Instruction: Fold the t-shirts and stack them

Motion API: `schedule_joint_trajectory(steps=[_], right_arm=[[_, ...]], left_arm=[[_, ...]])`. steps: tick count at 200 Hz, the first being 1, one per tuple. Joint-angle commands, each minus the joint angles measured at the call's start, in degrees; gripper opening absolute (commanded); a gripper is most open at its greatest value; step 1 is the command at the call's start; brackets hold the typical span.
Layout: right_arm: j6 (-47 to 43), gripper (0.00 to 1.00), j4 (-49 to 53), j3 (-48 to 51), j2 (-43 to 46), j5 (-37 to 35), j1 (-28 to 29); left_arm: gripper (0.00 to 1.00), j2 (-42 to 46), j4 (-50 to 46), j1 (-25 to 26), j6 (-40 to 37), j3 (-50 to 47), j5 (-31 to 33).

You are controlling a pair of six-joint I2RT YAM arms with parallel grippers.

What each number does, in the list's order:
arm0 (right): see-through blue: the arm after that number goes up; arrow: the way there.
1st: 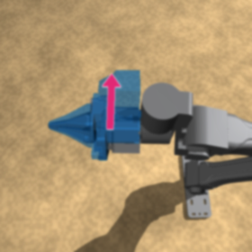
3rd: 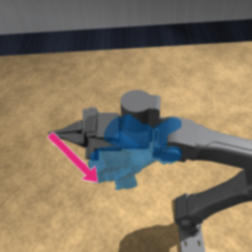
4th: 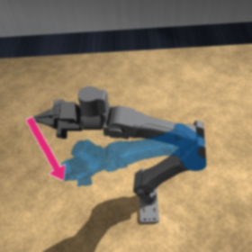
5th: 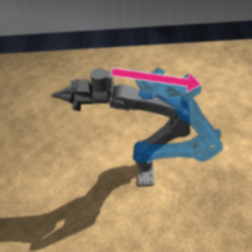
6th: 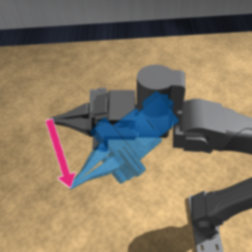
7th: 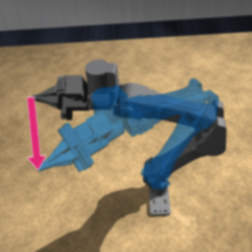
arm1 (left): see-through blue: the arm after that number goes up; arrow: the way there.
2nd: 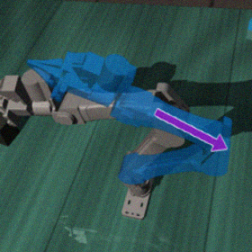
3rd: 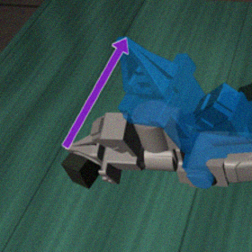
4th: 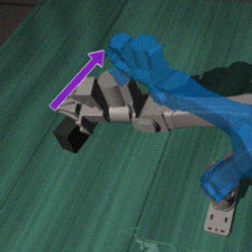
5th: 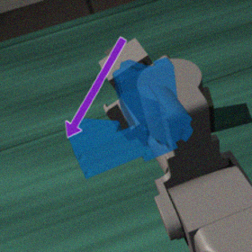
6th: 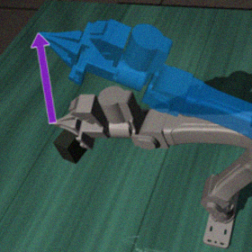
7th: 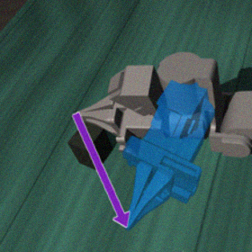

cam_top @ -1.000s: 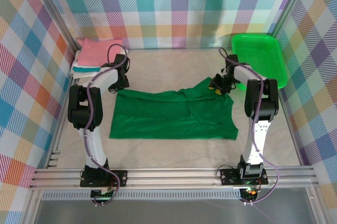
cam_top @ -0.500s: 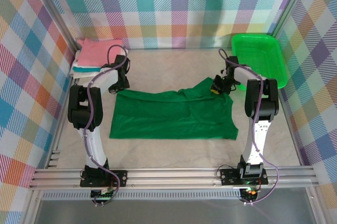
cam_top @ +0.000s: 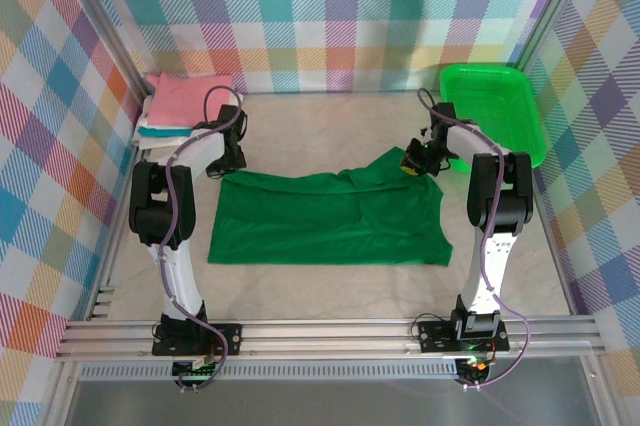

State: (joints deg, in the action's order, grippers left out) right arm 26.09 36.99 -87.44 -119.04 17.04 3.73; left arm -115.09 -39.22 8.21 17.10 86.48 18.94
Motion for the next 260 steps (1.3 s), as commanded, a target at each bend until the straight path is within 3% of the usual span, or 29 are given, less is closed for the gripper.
schedule_joint_trajectory(steps=[1,34,60,118,156,187,260], right_arm=[[0.33,0.15,0.94,-0.81,2.32,0.20,0.31],[0.28,0.16,1.50,-1.87,0.34,0.48,0.27],[0.31,0.30,1.04,-1.70,-0.50,-2.50,0.28],[-0.38,0.30,1.83,-3.82,-4.51,-0.71,0.77],[-0.34,0.13,0.64,-2.68,-3.37,-0.38,1.37],[-0.13,0.04,1.24,-3.19,-1.33,-1.30,1.37],[1.24,0.00,4.56,-4.78,2.77,-2.54,1.37]], left_arm=[[0.00,-0.83,-0.68,0.49,0.69,-0.51,-0.48],[0.00,-0.86,-0.69,0.49,0.67,-0.59,-0.35],[0.00,-0.81,-0.60,0.49,0.74,-0.66,-0.48],[0.00,-0.95,-0.50,0.53,0.79,-0.69,-0.66],[0.00,-0.91,-0.50,0.63,0.89,-0.66,-0.82],[0.00,-0.79,-0.59,0.64,0.83,-0.60,-0.84],[0.00,-0.93,-0.92,0.67,0.82,-0.15,-0.67]])
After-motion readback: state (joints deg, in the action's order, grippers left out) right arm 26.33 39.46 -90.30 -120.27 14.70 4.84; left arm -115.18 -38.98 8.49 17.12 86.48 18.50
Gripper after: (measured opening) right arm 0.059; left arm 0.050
